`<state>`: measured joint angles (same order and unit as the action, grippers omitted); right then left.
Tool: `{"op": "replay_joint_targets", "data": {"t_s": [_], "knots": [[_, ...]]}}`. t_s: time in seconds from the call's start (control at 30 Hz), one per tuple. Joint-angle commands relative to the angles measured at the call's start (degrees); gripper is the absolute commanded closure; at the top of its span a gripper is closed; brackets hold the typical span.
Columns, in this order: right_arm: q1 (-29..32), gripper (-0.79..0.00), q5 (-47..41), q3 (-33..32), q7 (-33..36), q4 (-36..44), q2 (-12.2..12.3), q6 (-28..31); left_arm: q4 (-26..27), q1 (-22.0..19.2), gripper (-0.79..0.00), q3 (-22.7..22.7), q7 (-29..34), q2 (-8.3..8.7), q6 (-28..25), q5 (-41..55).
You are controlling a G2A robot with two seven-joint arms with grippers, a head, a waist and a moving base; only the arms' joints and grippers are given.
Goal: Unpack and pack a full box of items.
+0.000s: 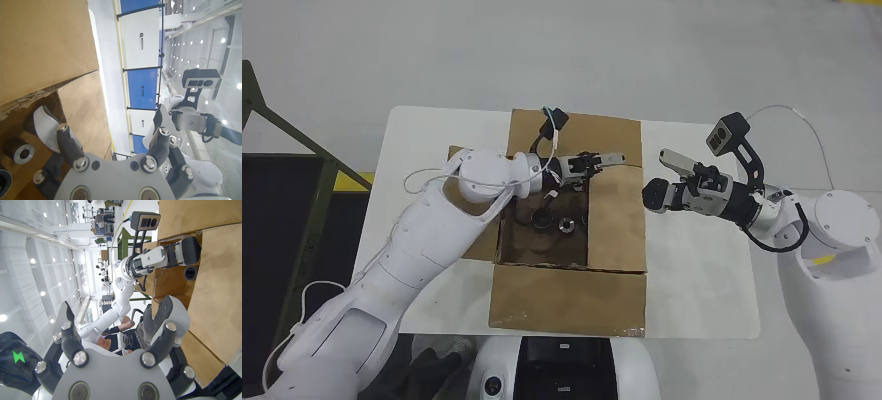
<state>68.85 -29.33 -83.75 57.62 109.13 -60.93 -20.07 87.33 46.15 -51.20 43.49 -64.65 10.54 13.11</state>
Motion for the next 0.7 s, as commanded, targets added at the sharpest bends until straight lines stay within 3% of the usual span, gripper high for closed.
{"op": "replay_joint_targets", "data": {"t_s": [0.0, 0.33, 0.67], "knots": [[0.0, -0.785, 0.0, 0.0, -0.01, 0.0, 0.0, 0.0, 0.38, 0.71, -0.785, -1.39, 0.13, 0.28, -0.17, 0.2], [0.0, -0.785, 0.0, 0.0, -0.01, 0.0, 0.0, 0.0, 2.75, 3.18, -0.785, -6.3, 2.2, 1.4, 0.15, -0.38], [4.81, -0.785, 1.7, -5.5, -1.81, 2.79, 0.99, -0.36, 1.94, 3.06, -0.785, -5.81, 3.41, 1.13, 0.8, -0.64]]}}
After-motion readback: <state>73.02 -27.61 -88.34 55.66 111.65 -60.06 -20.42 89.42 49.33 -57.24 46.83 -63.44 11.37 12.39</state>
